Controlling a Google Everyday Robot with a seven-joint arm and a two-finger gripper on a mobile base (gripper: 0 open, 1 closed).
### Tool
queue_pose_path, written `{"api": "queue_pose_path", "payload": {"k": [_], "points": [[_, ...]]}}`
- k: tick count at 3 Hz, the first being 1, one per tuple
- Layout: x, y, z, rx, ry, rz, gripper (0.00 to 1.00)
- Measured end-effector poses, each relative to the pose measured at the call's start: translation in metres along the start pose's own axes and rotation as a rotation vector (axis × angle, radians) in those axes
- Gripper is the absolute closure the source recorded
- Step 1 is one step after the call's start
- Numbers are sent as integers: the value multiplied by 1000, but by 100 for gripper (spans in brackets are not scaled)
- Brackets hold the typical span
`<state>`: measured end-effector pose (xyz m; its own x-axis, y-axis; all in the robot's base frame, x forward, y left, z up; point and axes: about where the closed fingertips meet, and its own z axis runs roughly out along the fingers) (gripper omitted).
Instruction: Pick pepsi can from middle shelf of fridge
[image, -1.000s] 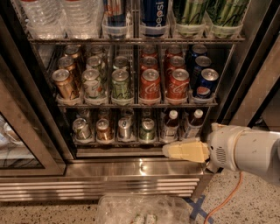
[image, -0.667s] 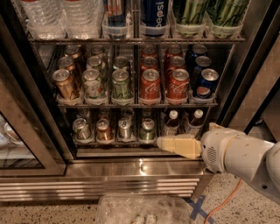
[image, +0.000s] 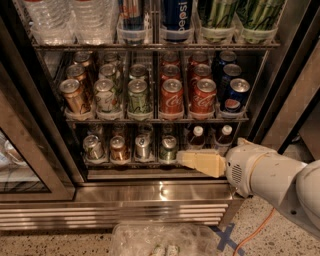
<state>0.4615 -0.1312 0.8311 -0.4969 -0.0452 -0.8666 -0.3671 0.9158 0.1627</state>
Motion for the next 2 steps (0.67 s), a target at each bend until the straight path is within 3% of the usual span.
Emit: {"api": "queue_pose_path", "payload": {"k": [2], "points": [[-6, -25, 22, 60, -87, 38, 41]]}}
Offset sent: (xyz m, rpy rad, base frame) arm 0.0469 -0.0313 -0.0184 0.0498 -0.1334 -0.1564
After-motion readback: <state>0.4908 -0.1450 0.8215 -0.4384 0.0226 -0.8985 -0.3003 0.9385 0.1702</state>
